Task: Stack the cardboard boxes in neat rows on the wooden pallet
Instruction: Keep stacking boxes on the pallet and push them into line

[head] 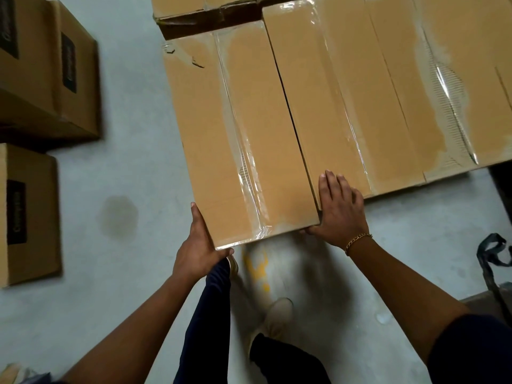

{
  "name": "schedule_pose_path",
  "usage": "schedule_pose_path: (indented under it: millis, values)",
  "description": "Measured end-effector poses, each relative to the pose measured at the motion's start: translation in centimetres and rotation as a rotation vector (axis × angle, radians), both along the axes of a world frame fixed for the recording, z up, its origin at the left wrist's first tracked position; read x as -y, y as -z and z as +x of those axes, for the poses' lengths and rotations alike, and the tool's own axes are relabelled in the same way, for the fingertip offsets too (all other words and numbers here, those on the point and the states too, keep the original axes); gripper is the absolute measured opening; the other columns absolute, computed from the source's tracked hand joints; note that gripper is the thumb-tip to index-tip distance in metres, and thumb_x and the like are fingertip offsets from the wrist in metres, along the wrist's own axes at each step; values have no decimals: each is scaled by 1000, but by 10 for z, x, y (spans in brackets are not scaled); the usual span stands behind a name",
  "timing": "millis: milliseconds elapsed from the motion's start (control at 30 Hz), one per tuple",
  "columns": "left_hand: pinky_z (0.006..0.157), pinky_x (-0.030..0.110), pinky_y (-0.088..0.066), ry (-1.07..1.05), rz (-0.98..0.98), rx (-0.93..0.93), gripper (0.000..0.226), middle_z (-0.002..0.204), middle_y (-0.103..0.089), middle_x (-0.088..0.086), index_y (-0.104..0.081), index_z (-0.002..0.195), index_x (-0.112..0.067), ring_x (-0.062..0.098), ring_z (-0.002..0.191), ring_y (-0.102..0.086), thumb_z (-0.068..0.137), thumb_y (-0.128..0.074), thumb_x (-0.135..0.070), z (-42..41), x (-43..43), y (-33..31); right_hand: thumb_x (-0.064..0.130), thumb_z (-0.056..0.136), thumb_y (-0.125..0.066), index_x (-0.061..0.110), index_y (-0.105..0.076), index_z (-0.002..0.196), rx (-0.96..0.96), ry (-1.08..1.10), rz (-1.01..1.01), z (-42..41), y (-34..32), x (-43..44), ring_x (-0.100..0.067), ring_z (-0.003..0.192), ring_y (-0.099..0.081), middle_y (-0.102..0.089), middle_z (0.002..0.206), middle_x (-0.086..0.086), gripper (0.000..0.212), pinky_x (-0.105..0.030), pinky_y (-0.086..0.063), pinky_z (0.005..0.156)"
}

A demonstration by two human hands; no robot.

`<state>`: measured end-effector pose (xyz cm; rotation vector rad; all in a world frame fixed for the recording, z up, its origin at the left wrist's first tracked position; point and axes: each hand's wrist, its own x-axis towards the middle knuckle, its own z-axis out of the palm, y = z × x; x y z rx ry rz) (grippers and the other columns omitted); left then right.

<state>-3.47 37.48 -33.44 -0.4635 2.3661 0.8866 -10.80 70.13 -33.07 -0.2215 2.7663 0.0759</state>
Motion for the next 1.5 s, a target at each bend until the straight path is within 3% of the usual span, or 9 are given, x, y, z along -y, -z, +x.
schedule_pose_path:
  millis: [400,733,1033,1167,1267,1367,1500]
  values:
    - [88,53,-57,4,4,-22,145,154,-48,-2,31,151,-45,38,111,-67,69,-89,-47,-30,10,0,81,51,-74,13,-42,146,-76,56,43,-22,-10,13,-30,117,-43,-44,140,-10,121,-44,-41,81]
    - [93,56,-56,15,-12,-25,148,160,-43,-1,33,151,-45,40,118,-64,68,-90,-51,-39,14,7,83,48,-75,18,-49,133,-88,80,50,-29,-10,18,-30,107,-45,-46,132,-6,110,-41,-36,75]
    - [96,51,-54,57,-26,-3,151,166,-33,0,39,149,-40,38,127,-60,71,-91,-48,-40,16,8,83,46,-76,18,-51,129,-67,81,78,-32,-9,19,-30,104,-46,-47,129,-7,108,-40,-35,72]
    - [102,50,-51,106,-14,28,153,171,-16,-2,33,154,-31,34,139,-50,69,-93,-45,-43,19,-6,77,58,-78,19,-39,144,95,102,12,-37,-24,17,-30,124,-43,-39,144,-5,110,-47,-47,85]
    - [111,49,-44,159,-24,23,144,173,-1,-3,21,161,-23,28,152,-32,72,-89,-54,-45,26,-30,48,80,-80,19,-28,155,269,203,-190,-37,-47,4,-30,140,-37,-30,160,-3,96,-53,-43,107]
    - [120,50,-33,207,-112,14,126,173,8,-1,11,164,-18,25,158,-17,83,-72,-66,-48,34,-60,18,89,-68,18,-31,156,266,276,-274,-29,-77,-13,-32,138,-43,-34,161,-5,76,-51,-43,109]
    - [122,52,-29,230,-206,-29,107,173,5,1,0,165,-18,29,158,-16,92,-58,-68,-50,38,-109,22,94,-64,16,-30,157,224,317,-293,-12,-127,-22,-31,139,-44,-32,162,-4,72,-50,-44,108]
